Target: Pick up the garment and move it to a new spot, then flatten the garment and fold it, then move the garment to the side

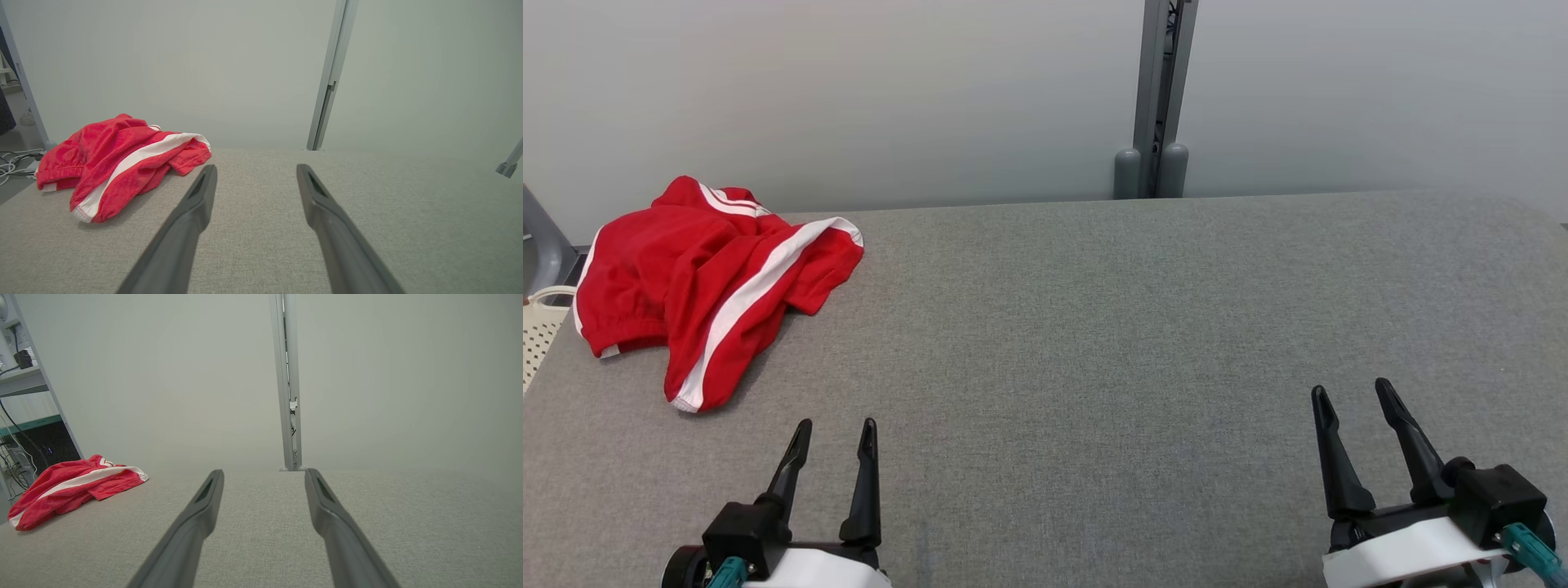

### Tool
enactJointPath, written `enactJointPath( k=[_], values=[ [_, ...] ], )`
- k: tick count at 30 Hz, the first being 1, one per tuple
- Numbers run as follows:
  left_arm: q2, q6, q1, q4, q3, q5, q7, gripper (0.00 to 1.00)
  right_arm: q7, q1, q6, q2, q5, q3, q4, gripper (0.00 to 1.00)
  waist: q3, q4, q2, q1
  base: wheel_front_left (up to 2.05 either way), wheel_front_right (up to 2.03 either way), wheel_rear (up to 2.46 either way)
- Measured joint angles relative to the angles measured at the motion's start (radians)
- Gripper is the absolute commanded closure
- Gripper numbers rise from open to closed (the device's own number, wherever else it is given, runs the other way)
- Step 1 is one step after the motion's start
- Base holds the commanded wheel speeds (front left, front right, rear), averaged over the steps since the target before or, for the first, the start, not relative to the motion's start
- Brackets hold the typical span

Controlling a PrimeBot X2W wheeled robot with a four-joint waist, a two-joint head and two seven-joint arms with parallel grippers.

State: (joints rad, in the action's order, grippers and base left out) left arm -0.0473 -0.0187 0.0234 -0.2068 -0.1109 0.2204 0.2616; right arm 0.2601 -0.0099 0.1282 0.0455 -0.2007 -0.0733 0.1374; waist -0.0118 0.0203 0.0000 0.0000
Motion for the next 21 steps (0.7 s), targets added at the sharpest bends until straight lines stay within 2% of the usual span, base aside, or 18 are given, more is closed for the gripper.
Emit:
enactJointPath(
  k=[21],
  values=[
    [0.000, 0.000, 0.000, -0.022, -0.002, 0.035, 0.000, 0.00, 0.000, -0.001, 0.001, 0.000, 0.001, 0.007, 0.006, 0.00, -0.002, 0.000, 0.0000, 0.0000, 0.00, 0.00, 0.00]
  ],
)
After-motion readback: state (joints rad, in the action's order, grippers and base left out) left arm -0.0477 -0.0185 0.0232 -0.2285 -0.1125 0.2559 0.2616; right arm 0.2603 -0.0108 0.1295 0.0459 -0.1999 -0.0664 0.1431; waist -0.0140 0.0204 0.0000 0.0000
